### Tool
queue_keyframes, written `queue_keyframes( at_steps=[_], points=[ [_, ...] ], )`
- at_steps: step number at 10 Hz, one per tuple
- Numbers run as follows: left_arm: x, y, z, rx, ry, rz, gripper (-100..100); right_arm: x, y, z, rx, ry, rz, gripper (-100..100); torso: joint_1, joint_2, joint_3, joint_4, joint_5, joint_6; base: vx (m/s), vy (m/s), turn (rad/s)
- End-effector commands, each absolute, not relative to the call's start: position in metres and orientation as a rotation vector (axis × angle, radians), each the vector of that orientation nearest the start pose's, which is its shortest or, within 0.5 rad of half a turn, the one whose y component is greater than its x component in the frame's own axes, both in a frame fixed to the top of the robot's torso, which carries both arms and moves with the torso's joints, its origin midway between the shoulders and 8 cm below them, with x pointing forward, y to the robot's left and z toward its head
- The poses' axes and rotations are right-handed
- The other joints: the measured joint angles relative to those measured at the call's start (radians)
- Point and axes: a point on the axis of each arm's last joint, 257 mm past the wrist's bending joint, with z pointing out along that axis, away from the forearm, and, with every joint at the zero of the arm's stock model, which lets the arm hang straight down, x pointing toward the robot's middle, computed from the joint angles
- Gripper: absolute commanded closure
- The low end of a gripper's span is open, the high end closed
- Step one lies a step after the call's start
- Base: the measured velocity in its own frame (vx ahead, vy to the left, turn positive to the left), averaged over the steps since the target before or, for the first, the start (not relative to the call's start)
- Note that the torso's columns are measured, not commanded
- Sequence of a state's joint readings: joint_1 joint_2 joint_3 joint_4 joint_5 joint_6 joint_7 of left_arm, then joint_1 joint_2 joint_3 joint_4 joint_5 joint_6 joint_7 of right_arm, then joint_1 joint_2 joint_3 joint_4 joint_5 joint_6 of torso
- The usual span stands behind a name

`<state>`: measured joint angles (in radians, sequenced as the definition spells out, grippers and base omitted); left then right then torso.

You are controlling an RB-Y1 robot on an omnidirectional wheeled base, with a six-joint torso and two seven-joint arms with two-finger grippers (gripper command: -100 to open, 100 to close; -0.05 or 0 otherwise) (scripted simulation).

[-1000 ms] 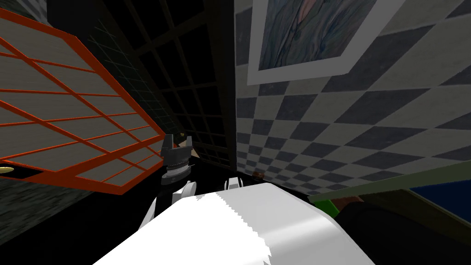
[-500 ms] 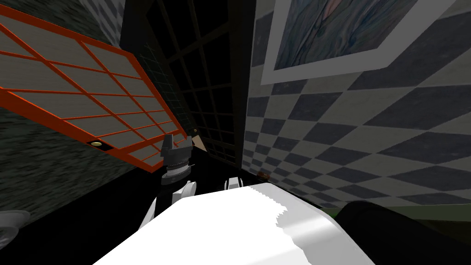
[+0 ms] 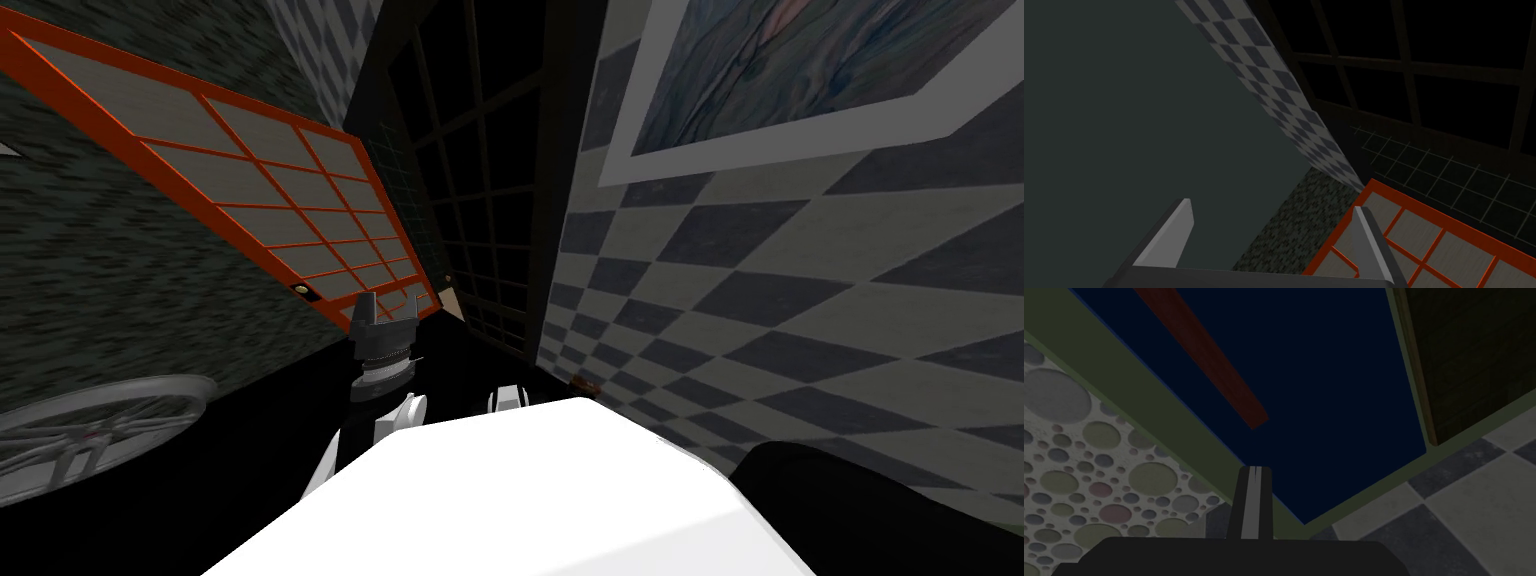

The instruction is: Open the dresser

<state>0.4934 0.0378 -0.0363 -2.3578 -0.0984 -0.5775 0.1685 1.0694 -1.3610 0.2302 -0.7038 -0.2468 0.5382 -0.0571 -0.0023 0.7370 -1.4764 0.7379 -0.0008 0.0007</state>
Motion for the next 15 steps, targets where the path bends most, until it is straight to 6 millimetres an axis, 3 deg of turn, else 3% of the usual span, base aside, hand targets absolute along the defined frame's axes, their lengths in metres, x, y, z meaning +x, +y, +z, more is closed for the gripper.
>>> queue_keyframes(
  at_steps=[1, 2, 3, 15],
  points=[
    [0.316, 0.243, 0.071, -0.501, 0.560, -1.477, 0, -0.315, -0.910, -0.093, 1.297, 1.955, -2.014, 100, -0.001, 0.000, 0.000, 0.000, 0.000, 0.000, 0.001, -0.002, -0.034],
    [0.316, 0.243, 0.071, -0.501, 0.560, -1.477, 0, -0.313, -0.910, -0.096, 1.298, 1.960, -2.006, 100, -0.001, -0.001, -0.001, 0.000, 0.000, -0.001, 0.000, 0.000, 0.000],
    [0.316, 0.243, 0.071, -0.501, 0.560, -1.477, 0, -0.309, -0.914, -0.095, 1.322, 1.899, -1.995, -100, 0.001, 0.000, 0.000, 0.000, 0.000, -0.001, -0.115, 0.016, 0.110],
    [0.316, 0.243, 0.071, -0.501, 0.560, -1.477, 0, -0.292, -0.924, -0.091, 1.496, 1.487, -1.904, -100, 0.002, 0.000, 0.000, 0.000, 0.001, -0.001, -0.204, 0.038, 0.092]
  ],
)
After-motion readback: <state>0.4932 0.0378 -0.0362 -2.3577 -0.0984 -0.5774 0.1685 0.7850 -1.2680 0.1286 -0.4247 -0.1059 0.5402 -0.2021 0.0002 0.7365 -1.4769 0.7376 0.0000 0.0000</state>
